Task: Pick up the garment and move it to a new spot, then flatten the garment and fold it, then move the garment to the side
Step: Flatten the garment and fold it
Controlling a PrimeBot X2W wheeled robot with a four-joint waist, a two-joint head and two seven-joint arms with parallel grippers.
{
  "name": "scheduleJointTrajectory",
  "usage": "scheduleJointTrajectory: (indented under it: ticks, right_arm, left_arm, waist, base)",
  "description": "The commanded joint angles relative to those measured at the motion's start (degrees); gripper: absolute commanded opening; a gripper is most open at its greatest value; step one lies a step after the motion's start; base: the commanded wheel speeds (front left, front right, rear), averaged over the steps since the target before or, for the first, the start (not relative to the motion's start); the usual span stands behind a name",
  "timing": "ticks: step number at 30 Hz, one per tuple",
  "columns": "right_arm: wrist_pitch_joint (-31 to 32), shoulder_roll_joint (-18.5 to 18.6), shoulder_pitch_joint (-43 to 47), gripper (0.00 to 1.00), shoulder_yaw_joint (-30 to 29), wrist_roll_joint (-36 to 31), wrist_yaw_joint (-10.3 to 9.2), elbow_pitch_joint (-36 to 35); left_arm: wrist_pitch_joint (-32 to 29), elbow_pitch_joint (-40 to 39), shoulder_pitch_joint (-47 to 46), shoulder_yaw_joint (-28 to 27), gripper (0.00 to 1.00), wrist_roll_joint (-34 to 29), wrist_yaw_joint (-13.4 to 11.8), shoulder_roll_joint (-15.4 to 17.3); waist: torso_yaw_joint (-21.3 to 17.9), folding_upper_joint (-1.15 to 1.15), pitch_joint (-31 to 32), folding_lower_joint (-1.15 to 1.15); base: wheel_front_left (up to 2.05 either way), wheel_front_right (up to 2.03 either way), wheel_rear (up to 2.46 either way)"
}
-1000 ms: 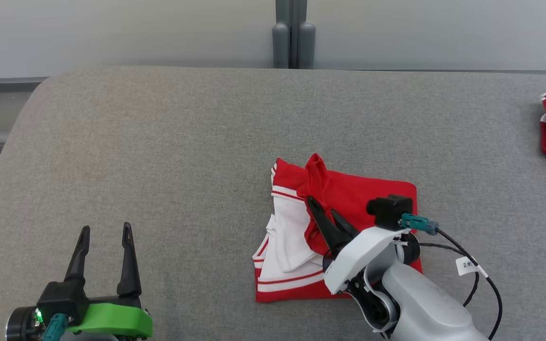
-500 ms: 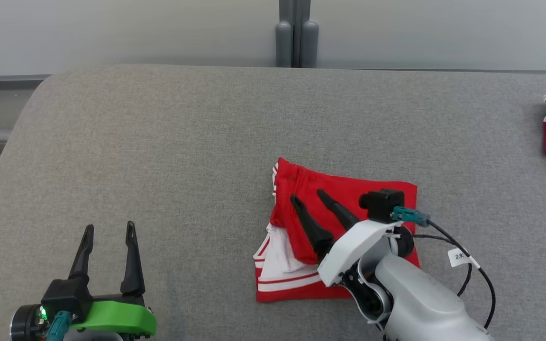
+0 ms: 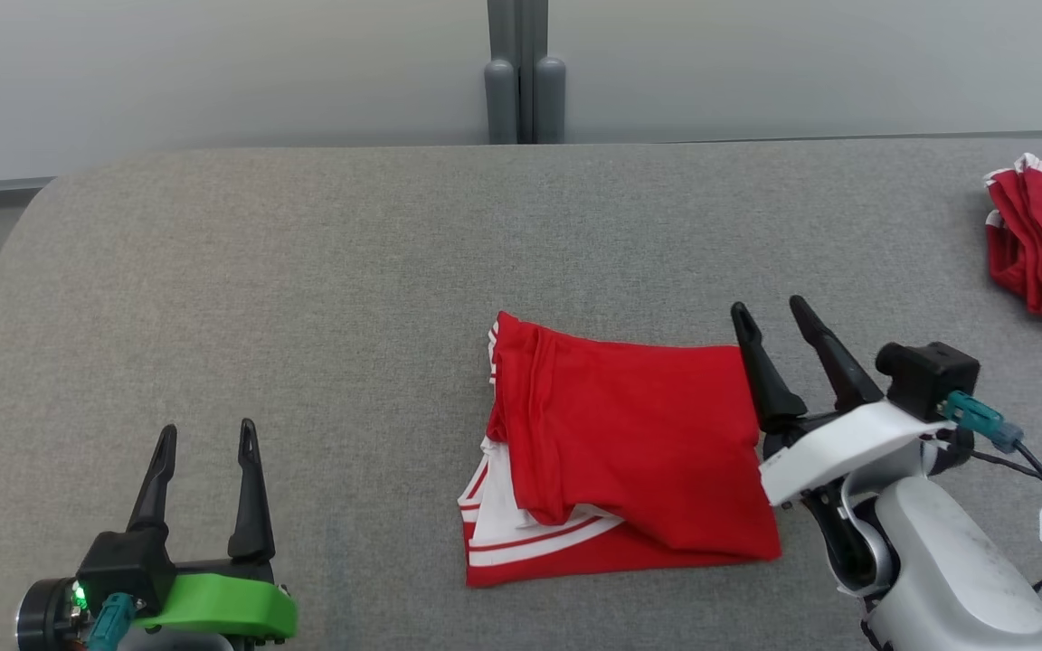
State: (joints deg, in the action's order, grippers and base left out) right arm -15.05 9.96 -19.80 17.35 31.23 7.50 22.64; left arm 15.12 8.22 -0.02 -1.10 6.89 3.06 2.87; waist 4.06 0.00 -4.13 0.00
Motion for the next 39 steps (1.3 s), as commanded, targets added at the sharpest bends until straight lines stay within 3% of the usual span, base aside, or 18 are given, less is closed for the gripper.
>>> scheduleJointTrajectory:
  ticks: [1,6,17,28,39]
  right_arm:
    - [-0.14,0.54,1.71,1.00,-1.25,-1.33,-0.04,-1.62]
    - [-0.13,1.11,6.78,1.00,-5.01,-4.81,-0.04,-6.96]
    - [-0.15,-1.39,18.20,1.00,-11.57,-9.82,-0.04,-16.44]
    - [-0.14,-3.62,23.31,1.00,-13.86,-12.42,-0.04,-18.96]
    - [-0.14,-4.18,22.90,1.00,-13.21,-13.29,-0.04,-18.99]
  left_arm:
    - [0.00,-0.10,-0.13,-0.10,1.00,-0.40,0.32,0.09]
    - [0.00,-0.23,0.23,-0.30,1.00,-0.57,0.49,0.09]
    - [0.00,-0.54,2.02,-0.26,1.00,-0.80,0.38,0.10]
    - [0.00,-0.74,3.35,-0.41,1.00,-1.29,0.86,0.10]
    - [0.00,-1.37,2.56,4.64,1.00,-1.28,1.33,0.10]
  waist:
    - [-0.54,0.00,0.36,0.00]
    - [-1.41,0.00,0.77,0.00]
    - [-2.55,0.00,2.36,0.00]
    - [-2.83,0.00,4.01,0.00]
    - [-2.30,0.00,3.90,0.00]
  base:
    - [0.00,0.00,0.00]
    - [0.00,0.00,0.00]
    - [0.00,0.00,0.00]
    - [0.00,0.00,0.00]
    - [0.00,0.00,0.00]
